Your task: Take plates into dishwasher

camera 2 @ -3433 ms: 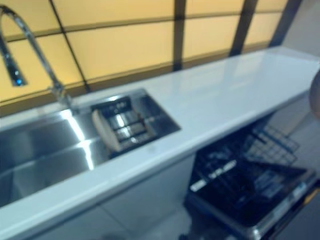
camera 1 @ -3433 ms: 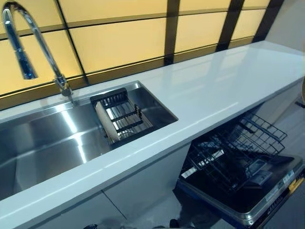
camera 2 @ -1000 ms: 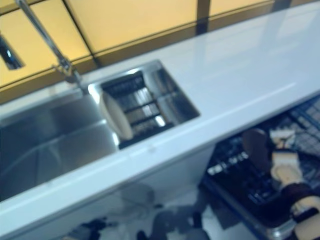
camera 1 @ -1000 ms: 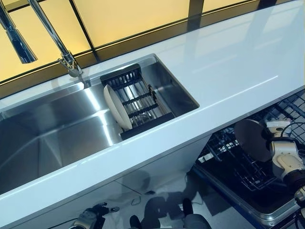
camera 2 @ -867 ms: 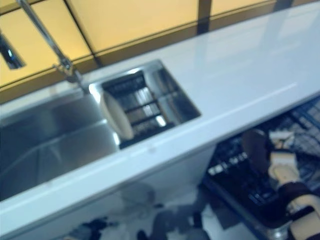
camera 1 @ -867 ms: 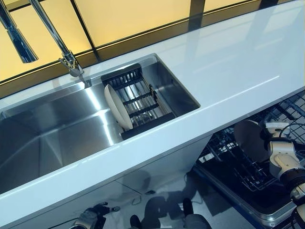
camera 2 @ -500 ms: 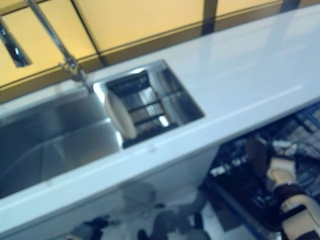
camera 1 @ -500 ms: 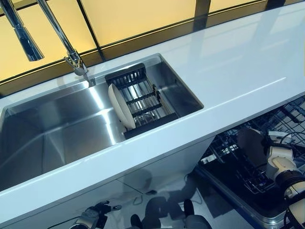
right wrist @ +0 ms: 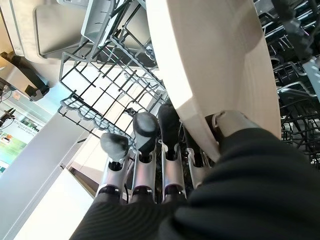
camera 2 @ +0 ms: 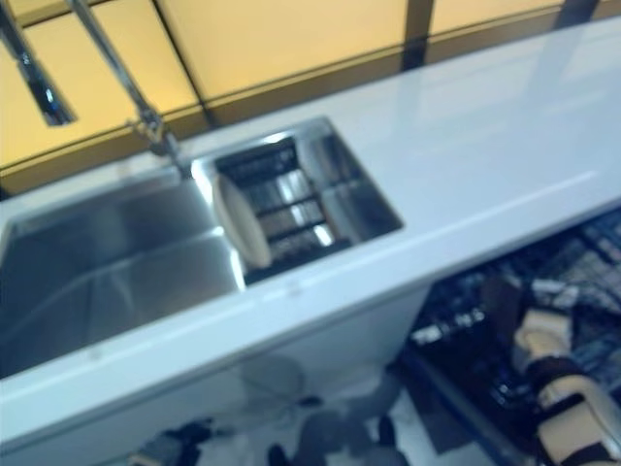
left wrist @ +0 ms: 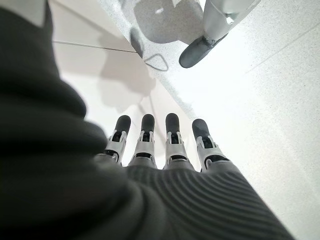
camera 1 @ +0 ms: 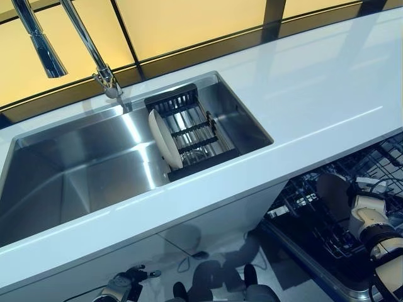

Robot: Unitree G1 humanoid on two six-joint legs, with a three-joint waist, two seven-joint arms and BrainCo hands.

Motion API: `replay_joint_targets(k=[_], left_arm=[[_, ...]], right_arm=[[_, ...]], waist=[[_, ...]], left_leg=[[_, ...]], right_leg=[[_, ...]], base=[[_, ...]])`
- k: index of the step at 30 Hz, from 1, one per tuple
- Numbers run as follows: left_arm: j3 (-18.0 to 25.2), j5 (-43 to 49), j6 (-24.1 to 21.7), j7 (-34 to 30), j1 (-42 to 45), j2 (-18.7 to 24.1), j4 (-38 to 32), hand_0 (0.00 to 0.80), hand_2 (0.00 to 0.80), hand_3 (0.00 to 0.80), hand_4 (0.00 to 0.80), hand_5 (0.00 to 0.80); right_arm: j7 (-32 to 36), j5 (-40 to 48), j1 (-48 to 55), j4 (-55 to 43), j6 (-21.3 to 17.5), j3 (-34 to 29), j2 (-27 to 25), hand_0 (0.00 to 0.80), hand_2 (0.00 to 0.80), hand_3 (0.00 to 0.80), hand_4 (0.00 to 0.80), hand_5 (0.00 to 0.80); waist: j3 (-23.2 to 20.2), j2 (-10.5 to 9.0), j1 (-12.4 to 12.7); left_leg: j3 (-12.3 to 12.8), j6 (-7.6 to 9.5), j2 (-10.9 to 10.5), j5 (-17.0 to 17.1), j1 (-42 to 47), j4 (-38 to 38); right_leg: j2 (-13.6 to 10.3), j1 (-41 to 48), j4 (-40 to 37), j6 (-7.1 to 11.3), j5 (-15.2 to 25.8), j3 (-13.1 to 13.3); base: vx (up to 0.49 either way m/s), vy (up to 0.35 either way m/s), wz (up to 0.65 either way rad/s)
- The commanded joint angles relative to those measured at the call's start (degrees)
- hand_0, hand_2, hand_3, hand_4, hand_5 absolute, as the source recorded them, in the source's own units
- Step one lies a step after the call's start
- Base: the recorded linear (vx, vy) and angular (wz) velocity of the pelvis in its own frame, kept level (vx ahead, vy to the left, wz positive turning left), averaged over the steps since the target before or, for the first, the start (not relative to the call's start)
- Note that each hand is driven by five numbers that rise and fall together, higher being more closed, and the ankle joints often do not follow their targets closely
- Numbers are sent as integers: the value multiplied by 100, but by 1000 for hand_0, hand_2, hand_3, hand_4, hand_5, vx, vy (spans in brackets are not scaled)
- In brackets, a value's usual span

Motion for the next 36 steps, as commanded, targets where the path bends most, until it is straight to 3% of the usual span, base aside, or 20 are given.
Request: replay_joint_targets(k=[1,2,3,4,5,15,26,33,36], left_arm=[[-357,311,6,58,-531,140,343,0,0,0,0,0],[-354,329,-14,37,-507,163,333,0,0,0,0,0],[-358,327,-18,45,-506,164,333,0,0,0,0,0],[-358,328,-24,52,-510,162,342,0,0,0,0,0],[-355,342,-23,51,-512,163,342,0,0,0,0,0],[-317,452,-5,27,-440,176,343,0,0,0,0,0],[-252,584,46,9,-339,221,293,0,0,0,0,0],[-186,610,97,-3,-276,280,230,0,0,0,0,0],[-146,609,109,-18,-224,336,220,0,0,0,0,0]], right_arm=[[-57,218,-604,350,-4,231,346,800,800,800,800,800],[-87,246,-572,351,35,202,349,778,778,778,778,778],[-108,259,-572,343,47,184,347,558,558,558,558,558],[-135,267,-566,360,37,162,351,493,493,493,493,493],[-213,294,-531,360,40,134,349,0,0,0,0,0],[-283,195,-359,192,146,-9,292,0,0,0,0,0],[-286,212,-57,-299,579,-361,60,0,0,0,0,0],[-230,68,250,-680,641,-841,-567,0,0,0,0,0],[-151,-183,431,-845,536,-1157,-1063,0,0,0,0,0]], waist=[[75,-339,110],[64,-353,116],[59,-363,117],[58,-374,116],[52,-389,113],[-75,-498,82],[-292,-693,-26],[-397,-848,-155],[-453,-921,-221]], left_leg=[[-149,14,83,-304,233,16],[-157,13,90,-302,231,16],[-161,17,90,-303,228,16],[-163,18,92,-305,230,16],[-155,15,101,-306,240,16],[-138,12,140,-308,304,16],[-23,29,172,-331,475,16],[61,45,181,-346,600,16],[94,57,174,-359,637,16]], right_leg=[[-437,-141,21,479,-85,-41],[-428,-136,21,479,-90,-37],[-421,-135,21,477,-94,-32],[-417,-131,21,477,-96,-30],[-415,-121,21,479,-96,-36],[-345,-41,21,477,-124,-22],[-260,110,21,479,-138,75],[-195,208,21,474,-107,167],[-155,226,21,469,-97,232]], base=[[0,0,0],[0,0,0],[0,0,0],[0,0,0],[0,0,0],[0,0,0],[17,12,-1],[23,20,-3],[21,41,-8]])
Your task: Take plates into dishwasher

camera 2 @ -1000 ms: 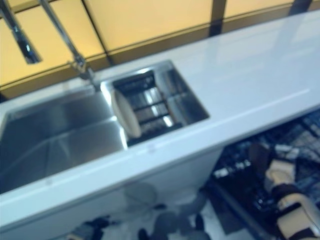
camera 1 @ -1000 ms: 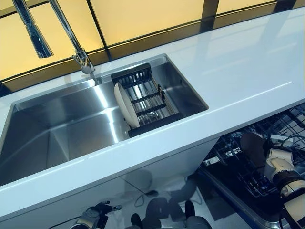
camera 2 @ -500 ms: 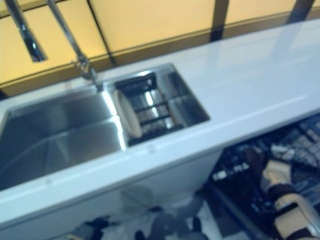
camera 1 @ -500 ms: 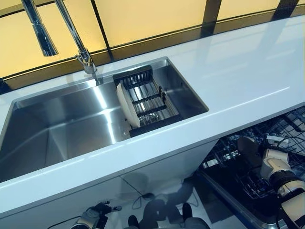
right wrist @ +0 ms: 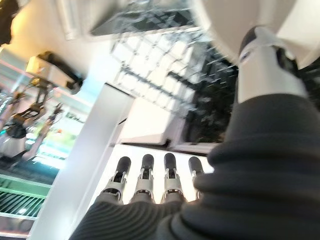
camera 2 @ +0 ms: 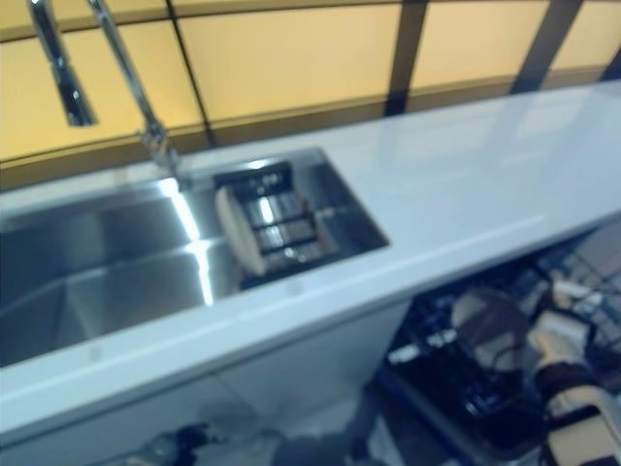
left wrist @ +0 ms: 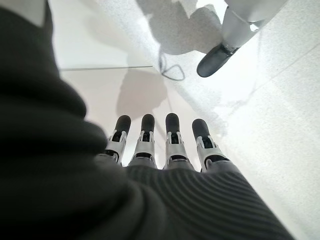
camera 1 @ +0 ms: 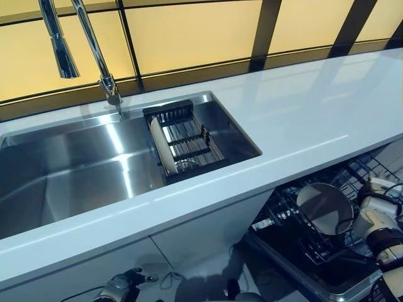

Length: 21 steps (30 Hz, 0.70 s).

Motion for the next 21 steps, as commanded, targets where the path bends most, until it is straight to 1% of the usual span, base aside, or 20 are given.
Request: replay_joint_targets(k=[1,5,7,8,10,13,16,18,19,20,21], left_arm=[[-133,146,-19,-20,-258,283,236,0,0,0,0,0],[-143,58,-71,-13,-217,309,266,0,0,0,0,0],[-182,-22,-65,25,-226,315,278,0,0,0,0,0],[-188,-42,-60,34,-233,312,286,0,0,0,0,0],[-235,-124,-67,89,-231,328,331,0,0,0,0,0],[-285,-194,-51,129,-232,346,344,0,0,0,0,0],[-340,-306,-55,201,-243,365,379,0,0,0,0,0],[-343,-334,-60,228,-216,382,382,0,0,0,0,0],[-352,-365,-83,247,-184,402,377,0,0,0,0,0],[-350,-386,-86,255,-173,399,375,0,0,0,0,0],[-348,-415,-89,267,-164,434,348,0,0,0,0,0]], right_arm=[[-43,-403,-94,-43,17,-214,-821,0,0,0,0,0],[-76,-128,-103,176,-222,-478,-1378,0,0,0,0,0],[-155,145,-267,305,-327,-545,-1694,0,0,0,0,0],[-190,230,-335,347,-359,-544,-1769,0,0,0,0,0],[-221,489,-711,478,-475,-548,-2138,0,0,0,0,0],[-354,810,-1164,554,-514,-444,-2414,0,0,0,0,0],[-482,1053,-2272,558,-781,157,-2811,0,0,0,0,0],[-487,1069,-2916,395,-874,622,-2928,0,0,0,0,0],[-430,1020,-3355,291,-897,973,-2985,0,0,0,0,0],[-423,989,-3535,270,-941,1129,-2993,0,0,0,0,0],[-418,875,-4194,145,-1078,1662,-3023,0,0,0,0,0]], waist=[[-109,-257,-74],[-141,-321,-80],[-152,-357,-62],[-150,-362,-58],[-165,-401,-20],[-169,-428,35],[-148,-463,140],[-143,-493,209],[-146,-508,247],[-150,-502,249],[-152,-524,323]], left_leg=[[-13,61,142,-324,328,26],[-4,68,143,-331,359,26],[-10,67,146,-332,366,26],[-12,66,147,-332,369,26],[-34,56,153,-318,361,26],[-80,46,155,-300,339,26],[-161,24,149,-276,312,26],[-209,17,135,-265,301,26],[-245,16,125,-259,289,26],[-257,16,122,-258,283,26],[-304,10,119,-247,232,26]], right_leg=[[-203,-20,17,470,-88,104],[-183,10,17,463,-84,116],[-178,31,17,457,-89,102],[-176,38,17,455,-91,96],[-173,56,17,448,-97,59],[-171,69,17,441,-103,24],[-186,106,17,429,-116,-93],[-198,137,17,424,-133,-155],[-205,149,17,424,-146,-184],[-206,151,17,424,-151,-193],[-225,143,17,427,-163,-263]], base=[[24,52,-4],[29,30,-5],[12,6,-2],[0,0,0],[0,0,0],[0,0,0],[0,0,0],[17,-4,4],[21,-6,9],[-6,-13,15],[-33,-20,17]])
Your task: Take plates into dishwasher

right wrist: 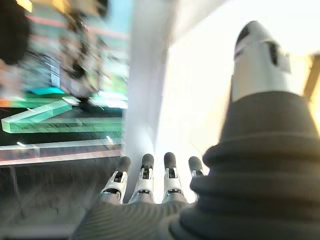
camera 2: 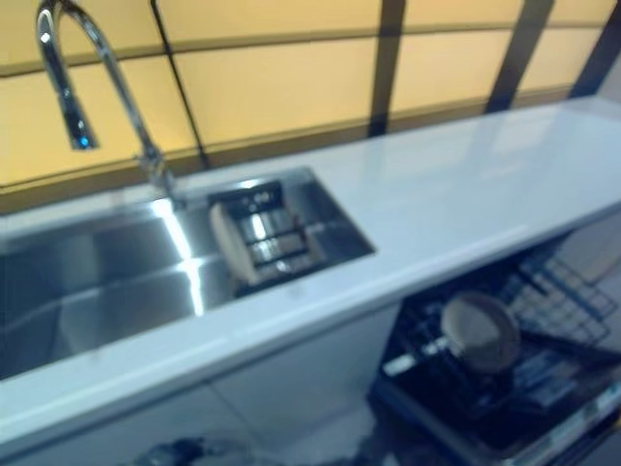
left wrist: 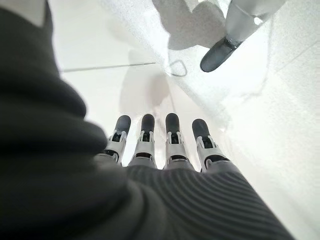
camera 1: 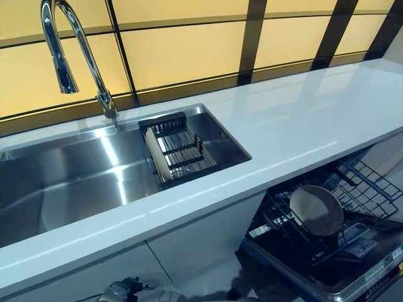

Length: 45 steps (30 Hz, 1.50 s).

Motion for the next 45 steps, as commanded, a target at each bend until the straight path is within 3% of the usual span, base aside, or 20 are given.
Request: replay_joint_targets(k=[1,5,7,12,14,17,19,23,29,38,45], left_arm=[[-230,-284,-83,156,-300,461,119,0,0,0,0,0],[-99,-388,-122,199,-125,495,77,0,0,0,0,0],[-22,-467,-118,205,-88,511,81,0,0,0,0,0],[150,-617,-107,240,-79,529,56,0,0,0,0,0],[263,-605,-136,266,-90,481,84,0,0,0,0,0],[511,-517,-516,530,7,295,373,0,0,0,0,0],[539,-521,-582,625,126,261,302,0,0,0,0,0],[540,-623,-609,662,272,312,119,0,0,0,0,0],[536,-655,-717,653,348,372,27,0,0,0,0,0],[407,-796,-923,623,197,430,-155,0,0,0,0,0],[432,-828,-982,601,205,498,-167,0,0,0,0,0]], right_arm=[[-205,-279,-1534,-344,-379,1057,-213,0,0,0,0,0],[-407,-530,-2935,-1032,-736,2283,-211,0,0,0,0,0],[-656,-693,-3447,-1292,-1150,2708,-121,0,0,0,0,0],[-961,-1066,-3836,-1974,-1981,3001,86,0,0,0,0,0],[-986,-1208,-3704,-2246,-2119,2871,150,0,0,0,0,0],[-1020,-1441,-2863,-2901,-2136,2169,174,0,0,0,0,0],[-993,-1556,-2719,-3092,-2295,2048,158,0,0,0,0,0],[-850,-1502,-3050,-3360,-2647,2322,235,0,0,0,0,0],[-861,-1568,-3306,-3492,-2880,2574,377,0,0,0,0,0],[-778,-1856,-3567,-3568,-2916,2781,592,0,0,0,0,0],[-705,-2026,-3454,-3603,-3050,2771,611,0,0,0,0,0]], waist=[[108,-539,375],[103,-521,512],[95,-510,602],[143,-483,813],[183,-460,878],[273,-561,959],[339,-609,1037],[475,-632,1207],[677,-657,1362],[1182,-558,1451],[1306,-500,1437]], left_leg=[[-252,22,63,-251,125,23],[-403,40,27,-210,3,23],[-474,46,10,-188,-68,23],[-671,49,-43,-127,-249,23],[-750,56,-77,-111,-336,23],[-870,67,-110,-104,-475,23],[-947,75,-138,-90,-513,23],[-1105,85,-189,-28,-624,23],[-1217,62,-215,66,-867,23],[-1303,56,-301,208,-1369,23],[-1304,73,-357,208,-1439,23]], right_leg=[[-255,10,20,456,-149,-184],[-282,24,20,459,-197,-359],[-311,36,20,468,-220,-467],[-376,83,20,482,-269,-702],[-391,84,20,482,-285,-786],[-372,84,20,442,-336,-906],[-375,116,20,430,-346,-964],[-388,166,20,415,-353,-1091],[-392,86,20,416,-339,-1225],[-403,-318,20,410,-230,-1312],[-421,-416,20,420,-196,-1321]], base=[[-51,-30,20],[-11,-15,21],[18,-3,26],[-3,6,28],[-58,1,31],[-67,-50,32],[-17,-8,20],[-13,18,20],[-28,6,18],[-106,0,12],[-23,6,2]])
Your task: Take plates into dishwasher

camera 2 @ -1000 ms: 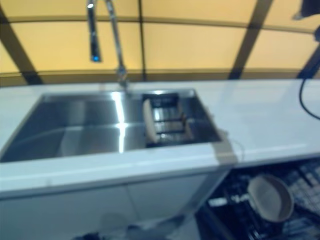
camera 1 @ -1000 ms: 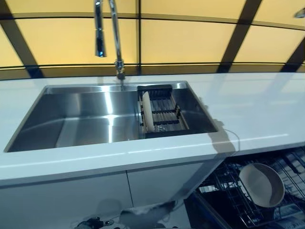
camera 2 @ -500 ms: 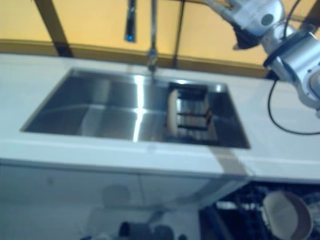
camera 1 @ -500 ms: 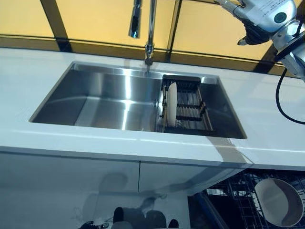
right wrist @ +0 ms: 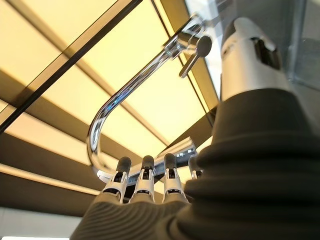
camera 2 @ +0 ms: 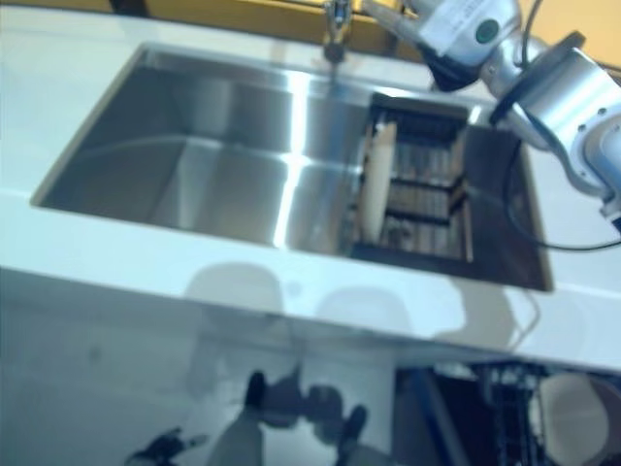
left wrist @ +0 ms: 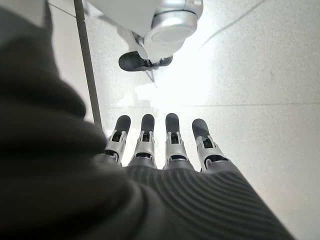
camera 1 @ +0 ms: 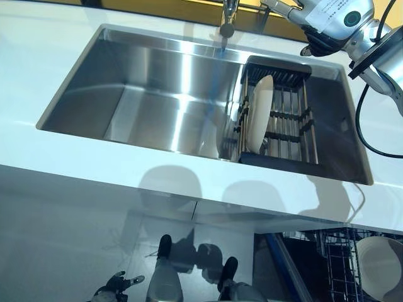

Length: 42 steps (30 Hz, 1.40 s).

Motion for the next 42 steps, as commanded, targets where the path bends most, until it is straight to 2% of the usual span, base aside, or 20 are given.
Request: replay_joint_targets(k=[1,9,20,42], left_arm=[[-120,-172,-123,29,-244,255,18,0,0,0,0,0],[-159,-229,-190,-26,-275,274,-17,0,0,0,0,0],[-117,-252,-257,-39,-213,250,-50,0,0,0,0,0],[-88,-246,-346,-60,-286,236,59,0,0,0,0,0]], right_arm=[[1,-166,-765,24,-24,249,-122,0,0,0,0,0],[146,-376,-737,15,-188,318,-47,0,0,0,0,0],[255,-457,-341,-106,-471,72,-52,0,0,0,0,0],[272,-467,143,-31,-721,-55,71,0,0,0,0,0]], waist=[[84,-247,-10],[146,-200,-48],[203,-155,-73],[310,-95,-91]], left_leg=[[306,38,-101,-313,72,-20],[340,27,-98,-312,39,-20],[369,17,-92,-331,39,-20],[391,8,-107,-328,-34,-20]], right_leg=[[-286,41,-4,420,-122,154],[-295,-48,-4,436,-93,214],[-286,-83,-4,433,-96,211],[-306,-191,-4,429,-72,206]], base=[[0,0,0],[-12,1,0],[-3,0,0],[0,0,0]])
